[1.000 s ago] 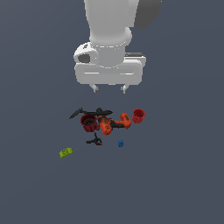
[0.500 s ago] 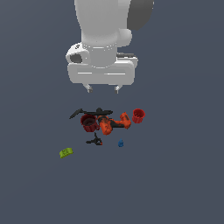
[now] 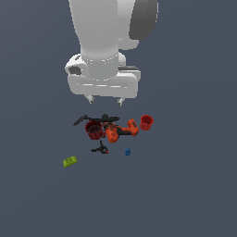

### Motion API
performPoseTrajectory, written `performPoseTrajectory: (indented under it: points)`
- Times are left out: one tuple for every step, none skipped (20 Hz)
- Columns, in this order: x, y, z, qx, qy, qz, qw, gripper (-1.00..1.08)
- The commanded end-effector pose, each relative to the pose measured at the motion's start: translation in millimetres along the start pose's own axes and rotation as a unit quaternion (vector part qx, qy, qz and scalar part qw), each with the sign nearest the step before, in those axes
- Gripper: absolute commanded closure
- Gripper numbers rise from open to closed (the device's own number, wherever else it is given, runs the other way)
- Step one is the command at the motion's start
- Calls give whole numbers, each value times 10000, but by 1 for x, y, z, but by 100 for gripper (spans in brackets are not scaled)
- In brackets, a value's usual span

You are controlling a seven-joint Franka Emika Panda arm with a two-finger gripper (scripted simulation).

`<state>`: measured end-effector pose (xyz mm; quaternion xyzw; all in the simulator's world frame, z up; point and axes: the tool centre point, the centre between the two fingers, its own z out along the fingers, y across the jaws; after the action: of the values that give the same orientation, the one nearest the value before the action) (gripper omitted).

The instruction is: Pick up a designated object from a clutter of objects.

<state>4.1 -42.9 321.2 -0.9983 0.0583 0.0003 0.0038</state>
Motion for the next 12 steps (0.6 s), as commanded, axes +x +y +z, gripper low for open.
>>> performPoseTrajectory:
  points:
    - [9, 6, 9, 24, -7, 217, 9998, -92]
    - [13, 9, 13, 35, -8, 322, 9995, -92]
    - [18, 13, 17, 46, -10, 435, 9990, -92]
    - [22, 16, 23, 57, -12, 557, 9984, -92]
    - [27, 20, 28, 69, -14, 688, 9976, -92]
    - [33, 25, 34, 79, -17, 827, 9965, -92]
    - [38, 29, 41, 90, -19, 975, 9952, -92]
    - [44, 35, 48, 99, -21, 1131, 9935, -92]
    - [49, 40, 55, 108, -24, 1294, 9915, -92]
    - [55, 46, 63, 115, -26, 1458, 9892, -92]
    - [60, 52, 71, 121, -28, 1622, 9867, -92]
    - [65, 58, 79, 125, -29, 1785, 9839, -92]
